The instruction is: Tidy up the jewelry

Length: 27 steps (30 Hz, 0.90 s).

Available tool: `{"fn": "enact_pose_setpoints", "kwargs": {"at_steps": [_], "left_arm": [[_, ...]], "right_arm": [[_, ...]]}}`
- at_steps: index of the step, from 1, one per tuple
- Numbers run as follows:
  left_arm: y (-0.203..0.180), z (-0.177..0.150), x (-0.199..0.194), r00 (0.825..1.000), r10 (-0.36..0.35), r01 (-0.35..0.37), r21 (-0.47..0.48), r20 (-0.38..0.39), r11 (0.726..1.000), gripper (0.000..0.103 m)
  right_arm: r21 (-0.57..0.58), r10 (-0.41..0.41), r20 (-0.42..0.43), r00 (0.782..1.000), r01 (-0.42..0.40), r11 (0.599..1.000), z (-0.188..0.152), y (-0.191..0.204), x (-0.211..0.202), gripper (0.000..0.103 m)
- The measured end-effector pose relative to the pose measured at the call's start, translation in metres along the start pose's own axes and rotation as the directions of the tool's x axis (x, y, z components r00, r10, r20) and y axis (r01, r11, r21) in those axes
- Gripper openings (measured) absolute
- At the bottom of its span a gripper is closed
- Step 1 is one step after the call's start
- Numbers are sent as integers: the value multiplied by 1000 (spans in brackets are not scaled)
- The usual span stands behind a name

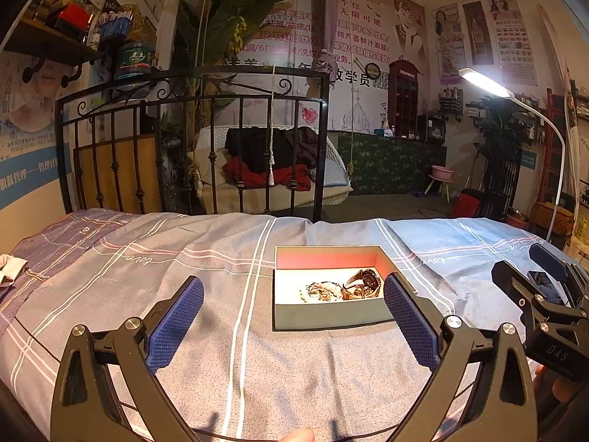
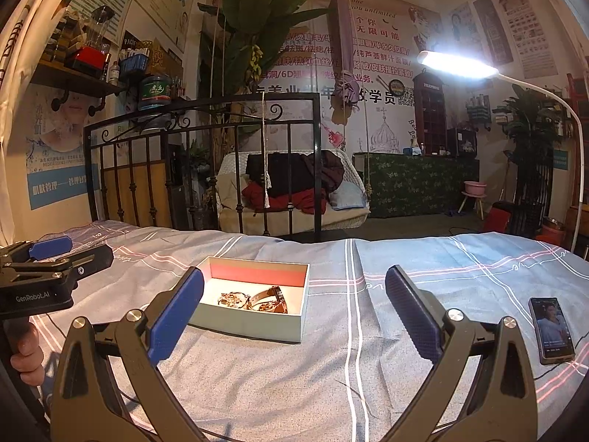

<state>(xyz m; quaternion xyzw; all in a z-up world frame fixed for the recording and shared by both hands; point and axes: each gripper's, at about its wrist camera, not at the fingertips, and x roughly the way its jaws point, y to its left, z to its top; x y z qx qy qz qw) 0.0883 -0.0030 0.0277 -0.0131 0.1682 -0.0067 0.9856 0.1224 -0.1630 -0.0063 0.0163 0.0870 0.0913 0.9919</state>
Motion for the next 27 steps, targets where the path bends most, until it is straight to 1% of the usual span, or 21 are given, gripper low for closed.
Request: {"fn": "enact_pose_setpoints", "kwargs": {"at_steps": [6,11,14,27], "left_arm": [[0,0,0,1000,3,-3,-1,2,1000,96],[-6,-4,-2,999,46,-47,53,30,997,96],[-7,-5,-2,999,37,-38,63,26,997,96],[-3,-3,-4,1000,15,-16,26,22,1000,96]], "right_arm": [[0,0,0,1000,0,1000,0,0,0,97],[-3,6,-3,1000,-6,1000,-1,2,-1,97],[-7,11,-5,1000,-11,1000,-2,4,-1,97],[-16,22,-11,1000,-22,1000,0,4,-1,97]]}}
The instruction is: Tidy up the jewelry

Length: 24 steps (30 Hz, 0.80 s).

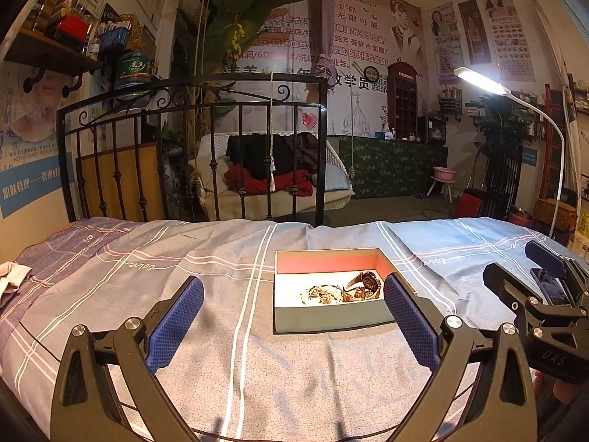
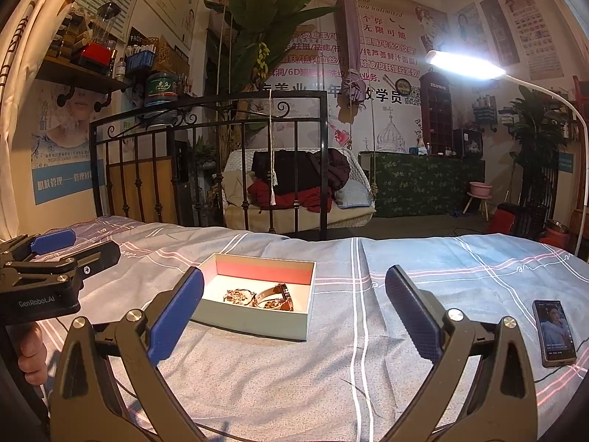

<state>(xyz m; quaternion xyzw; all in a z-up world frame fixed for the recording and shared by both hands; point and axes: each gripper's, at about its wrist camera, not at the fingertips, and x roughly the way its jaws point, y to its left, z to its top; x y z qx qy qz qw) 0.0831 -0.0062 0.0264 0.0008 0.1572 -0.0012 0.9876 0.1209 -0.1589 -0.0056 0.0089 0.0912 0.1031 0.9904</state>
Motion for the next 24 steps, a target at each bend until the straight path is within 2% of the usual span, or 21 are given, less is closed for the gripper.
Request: {"fn": "enact_pose_setpoints", "kwargs": {"at_steps": [24], "left_arm": [[-3,0,2,1000,4,-3,13,-12,1000,96]], "right_arm": [[-1,1,-8,1000,-1,1000,-2,-1,1,97]]}}
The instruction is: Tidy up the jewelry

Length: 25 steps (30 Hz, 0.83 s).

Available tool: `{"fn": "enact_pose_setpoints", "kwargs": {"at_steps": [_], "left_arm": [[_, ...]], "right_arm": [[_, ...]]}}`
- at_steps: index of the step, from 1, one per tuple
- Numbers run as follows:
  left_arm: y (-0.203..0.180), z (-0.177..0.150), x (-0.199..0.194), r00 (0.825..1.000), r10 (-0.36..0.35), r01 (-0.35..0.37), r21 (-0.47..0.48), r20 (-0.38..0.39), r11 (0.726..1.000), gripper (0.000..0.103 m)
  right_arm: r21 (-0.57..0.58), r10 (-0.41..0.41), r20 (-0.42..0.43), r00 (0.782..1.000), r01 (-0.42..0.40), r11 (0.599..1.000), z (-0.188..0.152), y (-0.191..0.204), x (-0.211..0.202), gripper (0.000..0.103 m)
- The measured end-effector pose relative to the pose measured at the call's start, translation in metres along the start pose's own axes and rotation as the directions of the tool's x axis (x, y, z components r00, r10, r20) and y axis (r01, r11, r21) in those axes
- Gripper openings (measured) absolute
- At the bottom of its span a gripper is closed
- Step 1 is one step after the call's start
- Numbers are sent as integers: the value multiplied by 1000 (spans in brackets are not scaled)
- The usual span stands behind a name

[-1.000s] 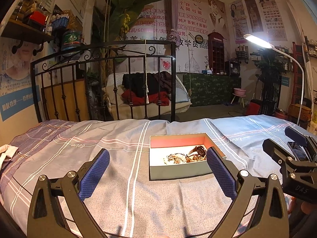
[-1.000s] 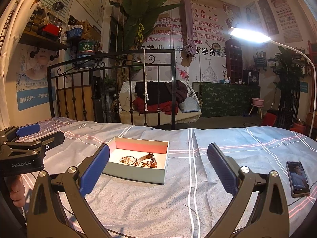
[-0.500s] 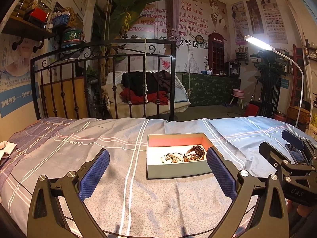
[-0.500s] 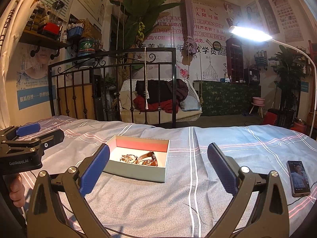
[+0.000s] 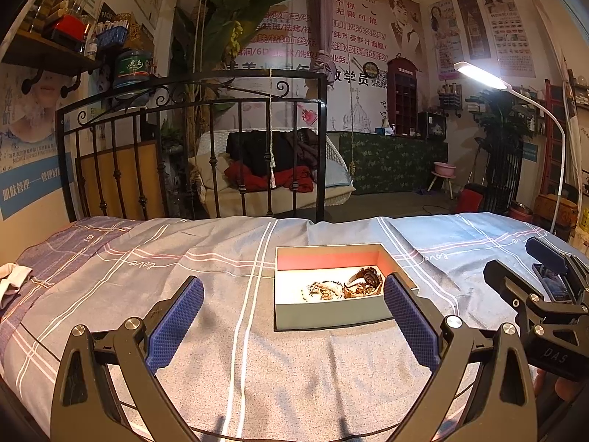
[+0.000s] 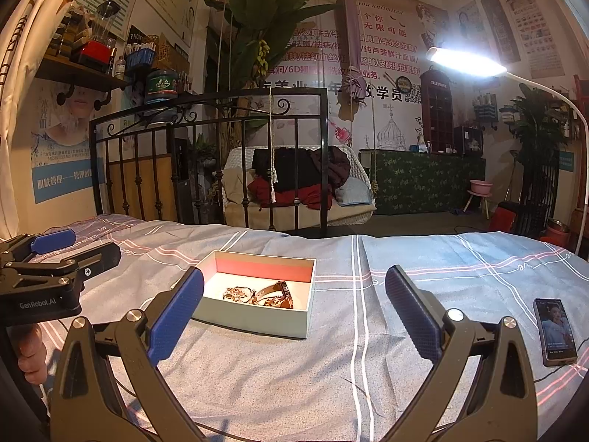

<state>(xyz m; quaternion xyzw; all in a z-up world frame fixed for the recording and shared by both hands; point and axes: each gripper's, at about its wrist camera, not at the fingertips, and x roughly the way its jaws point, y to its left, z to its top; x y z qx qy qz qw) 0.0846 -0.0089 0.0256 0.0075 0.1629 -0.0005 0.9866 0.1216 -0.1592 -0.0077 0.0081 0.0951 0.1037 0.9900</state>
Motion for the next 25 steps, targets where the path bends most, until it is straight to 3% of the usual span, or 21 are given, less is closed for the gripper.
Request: {"fn": "enact_pose_setpoints", "kwargs": {"at_steps": [25], "left_arm": [[-2,-4,5,999,-12,12,4,-34,1000,96]], "right_arm": [[6,2,-8,1000,-2,1000,-4,0,4,97]]}}
